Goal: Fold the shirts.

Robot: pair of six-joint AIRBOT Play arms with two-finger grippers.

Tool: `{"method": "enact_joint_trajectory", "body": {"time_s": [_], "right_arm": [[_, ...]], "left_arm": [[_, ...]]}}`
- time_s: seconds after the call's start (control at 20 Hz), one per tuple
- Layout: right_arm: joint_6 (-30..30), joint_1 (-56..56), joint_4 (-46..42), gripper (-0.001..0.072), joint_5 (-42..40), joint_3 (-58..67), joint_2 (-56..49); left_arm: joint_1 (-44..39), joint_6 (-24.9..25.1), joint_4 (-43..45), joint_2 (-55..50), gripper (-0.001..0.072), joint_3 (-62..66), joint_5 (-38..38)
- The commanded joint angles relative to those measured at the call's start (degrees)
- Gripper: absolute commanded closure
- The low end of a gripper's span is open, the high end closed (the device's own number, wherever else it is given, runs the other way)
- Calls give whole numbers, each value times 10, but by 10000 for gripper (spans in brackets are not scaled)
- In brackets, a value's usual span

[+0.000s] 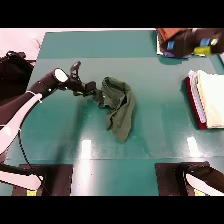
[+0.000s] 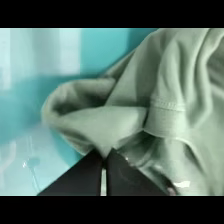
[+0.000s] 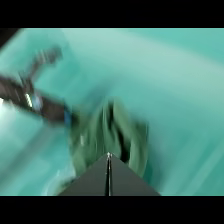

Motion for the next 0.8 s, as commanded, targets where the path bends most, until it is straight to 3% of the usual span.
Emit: {"method": "enact_joint_trajectory", "body": {"time_s": [0.0, 0.1, 0.15, 0.2, 0.25, 0.45, 0.55, 0.65, 0.7, 0.75], "right_arm": [[19, 0, 0, 692, 3, -149, 27], [37, 0, 6, 659, -16, -251, 27], [37, 0, 25, 417, -36, -303, 21], [37, 0, 56, 218, -52, -344, 10], [30, 1, 89, 182, -64, -379, -5], [-61, 35, 229, 184, -118, -442, -81], [-75, 58, 246, 197, -139, -437, -116], [-87, 76, 245, 284, -153, -420, -140], [-92, 81, 244, 287, -157, -409, -148], [-95, 82, 244, 360, -158, -397, -152]], "left_arm": [[23, 36, 6, 16, 684, 35, -33], [24, 45, 15, 17, 684, 42, -46], [24, 45, 17, 17, 684, 42, -53], [24, 45, 19, 17, 683, 42, -57], [24, 45, 19, 17, 684, 42, -60], [24, 44, 19, 17, 684, 42, -67], [24, 44, 19, 17, 684, 42, -69], [24, 44, 19, 17, 684, 42, -75], [24, 44, 19, 17, 684, 42, -75], [24, 44, 19, 17, 683, 42, -76]]}}
